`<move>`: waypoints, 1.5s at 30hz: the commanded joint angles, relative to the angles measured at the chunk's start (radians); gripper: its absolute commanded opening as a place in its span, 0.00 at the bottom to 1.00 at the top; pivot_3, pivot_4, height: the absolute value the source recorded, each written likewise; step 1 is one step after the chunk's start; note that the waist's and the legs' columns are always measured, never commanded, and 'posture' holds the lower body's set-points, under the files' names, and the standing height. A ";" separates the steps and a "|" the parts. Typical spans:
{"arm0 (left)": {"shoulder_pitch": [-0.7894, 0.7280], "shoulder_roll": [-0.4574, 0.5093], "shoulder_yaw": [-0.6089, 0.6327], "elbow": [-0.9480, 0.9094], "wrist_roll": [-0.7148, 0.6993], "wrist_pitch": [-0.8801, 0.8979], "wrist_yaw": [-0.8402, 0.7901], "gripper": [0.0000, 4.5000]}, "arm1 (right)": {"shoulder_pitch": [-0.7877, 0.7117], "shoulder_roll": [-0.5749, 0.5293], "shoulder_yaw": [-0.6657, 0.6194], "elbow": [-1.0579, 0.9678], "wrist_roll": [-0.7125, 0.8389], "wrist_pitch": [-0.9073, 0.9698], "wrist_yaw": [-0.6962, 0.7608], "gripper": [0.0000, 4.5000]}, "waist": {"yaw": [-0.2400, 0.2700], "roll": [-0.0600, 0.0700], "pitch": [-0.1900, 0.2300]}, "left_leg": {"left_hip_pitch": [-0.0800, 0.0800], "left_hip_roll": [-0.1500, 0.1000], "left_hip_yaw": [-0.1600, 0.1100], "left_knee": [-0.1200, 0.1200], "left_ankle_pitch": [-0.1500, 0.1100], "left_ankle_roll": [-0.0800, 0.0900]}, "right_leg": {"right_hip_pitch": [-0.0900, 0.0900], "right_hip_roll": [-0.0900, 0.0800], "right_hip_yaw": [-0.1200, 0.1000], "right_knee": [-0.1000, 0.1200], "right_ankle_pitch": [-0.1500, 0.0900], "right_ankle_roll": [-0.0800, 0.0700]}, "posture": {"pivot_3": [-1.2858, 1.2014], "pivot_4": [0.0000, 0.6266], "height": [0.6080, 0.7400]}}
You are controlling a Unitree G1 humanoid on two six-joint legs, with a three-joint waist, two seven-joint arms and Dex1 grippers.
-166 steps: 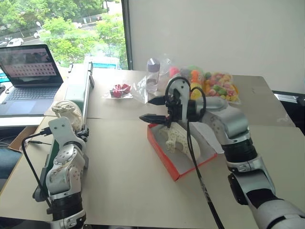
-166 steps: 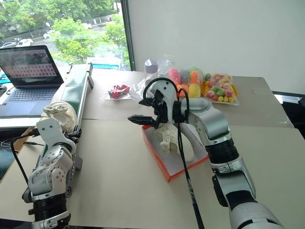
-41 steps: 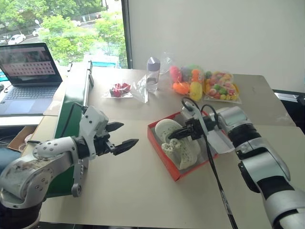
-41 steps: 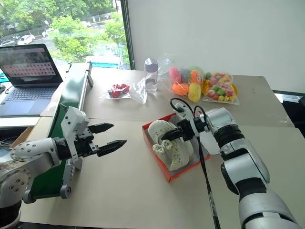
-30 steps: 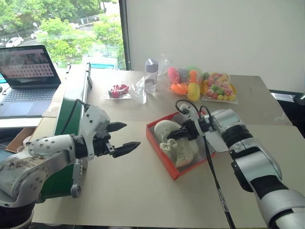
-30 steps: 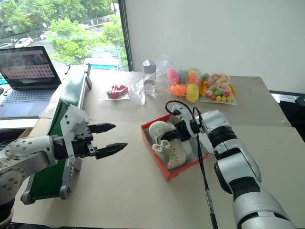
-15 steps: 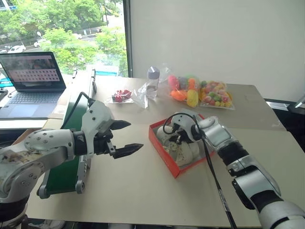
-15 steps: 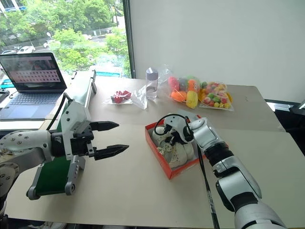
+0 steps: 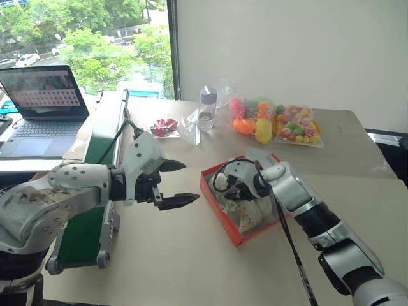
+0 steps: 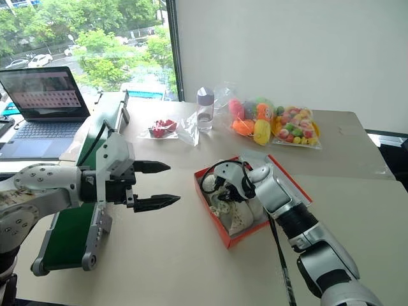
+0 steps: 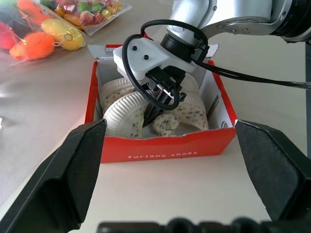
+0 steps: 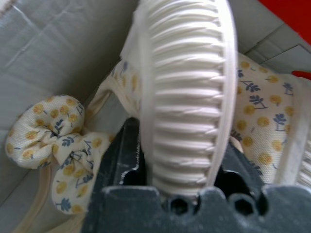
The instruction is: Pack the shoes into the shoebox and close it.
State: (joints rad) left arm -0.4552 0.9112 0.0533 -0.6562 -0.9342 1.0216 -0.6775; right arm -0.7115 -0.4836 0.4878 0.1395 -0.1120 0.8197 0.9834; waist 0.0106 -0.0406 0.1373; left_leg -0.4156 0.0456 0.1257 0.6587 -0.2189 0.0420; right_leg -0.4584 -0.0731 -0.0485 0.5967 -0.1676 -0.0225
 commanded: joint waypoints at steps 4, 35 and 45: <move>-0.046 -0.001 -0.032 0.025 0.043 -0.050 -0.061 1.00 | -0.027 -0.015 -0.111 0.019 0.072 0.100 -0.012 0.99 | 0.001 0.001 0.003 | 0.000 -0.001 0.000 0.001 -0.001 0.002 | 0.000 -0.001 0.000 0.000 -0.001 0.002 | 0.52 0.24 1.00; -0.169 -0.090 -0.154 0.150 0.159 -0.117 -0.268 1.00 | 0.031 -0.497 -0.683 -0.352 0.561 0.497 -0.014 0.52 | 0.010 0.002 0.016 | -0.006 -0.004 -0.002 0.002 0.002 0.015 | -0.001 -0.003 -0.001 -0.001 -0.002 0.007 | 0.52 0.24 1.00; -0.295 -0.127 -0.283 0.314 0.294 -0.232 -0.440 1.00 | 0.628 -0.510 -1.120 -0.740 0.734 0.743 0.012 0.02 | 0.019 0.002 0.015 | -0.006 -0.004 -0.007 0.005 0.001 0.015 | 0.002 -0.003 -0.004 0.000 0.001 0.014 | 0.52 0.24 1.00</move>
State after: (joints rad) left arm -0.7210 0.7889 -0.2195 -0.3486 -0.6636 0.8210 -1.0898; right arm -0.1104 -1.0131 -0.5554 -0.5375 0.5950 1.5383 1.0055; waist 0.0294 -0.0391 0.1525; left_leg -0.4208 0.0418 0.1183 0.6652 -0.2177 0.0574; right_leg -0.4558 -0.0755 -0.0523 0.5966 -0.1670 -0.0081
